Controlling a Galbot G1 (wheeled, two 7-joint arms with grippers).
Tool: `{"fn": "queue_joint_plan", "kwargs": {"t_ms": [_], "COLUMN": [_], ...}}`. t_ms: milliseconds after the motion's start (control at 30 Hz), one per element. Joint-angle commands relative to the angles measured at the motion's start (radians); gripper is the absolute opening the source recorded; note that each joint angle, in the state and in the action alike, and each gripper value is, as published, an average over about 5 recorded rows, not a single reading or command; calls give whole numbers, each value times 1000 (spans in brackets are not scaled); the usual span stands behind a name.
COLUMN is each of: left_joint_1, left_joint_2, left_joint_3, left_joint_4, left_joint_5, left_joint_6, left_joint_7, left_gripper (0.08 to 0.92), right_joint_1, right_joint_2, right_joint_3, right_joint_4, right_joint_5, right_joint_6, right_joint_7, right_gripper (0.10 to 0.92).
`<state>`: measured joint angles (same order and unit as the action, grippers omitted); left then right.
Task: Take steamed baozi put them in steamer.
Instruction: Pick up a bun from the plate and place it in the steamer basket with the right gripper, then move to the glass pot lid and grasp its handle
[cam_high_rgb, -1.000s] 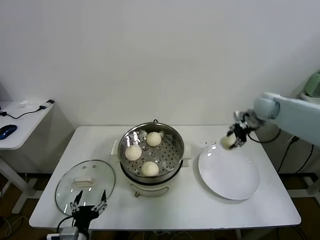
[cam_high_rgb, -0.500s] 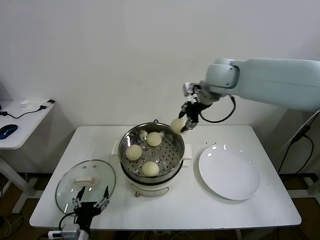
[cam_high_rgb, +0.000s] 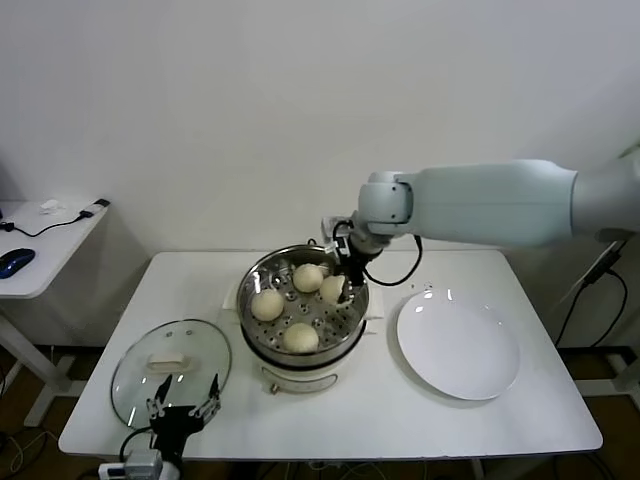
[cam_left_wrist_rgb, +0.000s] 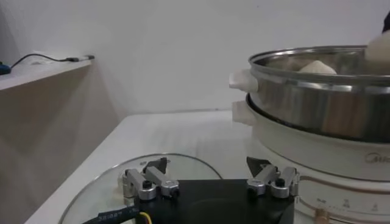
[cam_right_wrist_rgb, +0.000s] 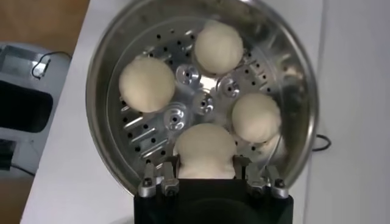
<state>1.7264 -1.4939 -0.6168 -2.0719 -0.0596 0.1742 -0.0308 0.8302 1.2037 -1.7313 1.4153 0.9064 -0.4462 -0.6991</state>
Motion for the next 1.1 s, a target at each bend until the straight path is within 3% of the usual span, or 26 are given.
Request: {"fn": "queue_joint_plan", "kwargs": {"t_ms": [33,367,600,733,900,1100], "left_joint_1": [0,-1,2,7,10,5], "left_joint_2": [1,3,4,4,4,7], "left_joint_3": [-1,1,-1,-2,-2,3], "left_joint_4": [3,11,3,-3,-15,-38], "left_joint_5": [-2,-3,-4,-4,-13,-93], "left_joint_6": [0,-3,0,0,0,27], "left_joint_7": [0,0,1,4,6,2], "left_gripper": [823,823,823,823,823,823], "right_joint_1": [-108,-131,-59,-19,-90,-278], "right_joint_2": [30,26,-5,-55,-147,-212], "right_joint_3": [11,50,23,64,299,632], "right_joint_4": [-22,-62,-61,-72,-127,-227], "right_joint_5": [-61,-78,-76,-28,60,-50], "right_joint_6": [-22,15,124,154,139,179], "right_joint_7": [38,30,-86,-101,98,413], "right_gripper": [587,608,772,818,822,823]}}
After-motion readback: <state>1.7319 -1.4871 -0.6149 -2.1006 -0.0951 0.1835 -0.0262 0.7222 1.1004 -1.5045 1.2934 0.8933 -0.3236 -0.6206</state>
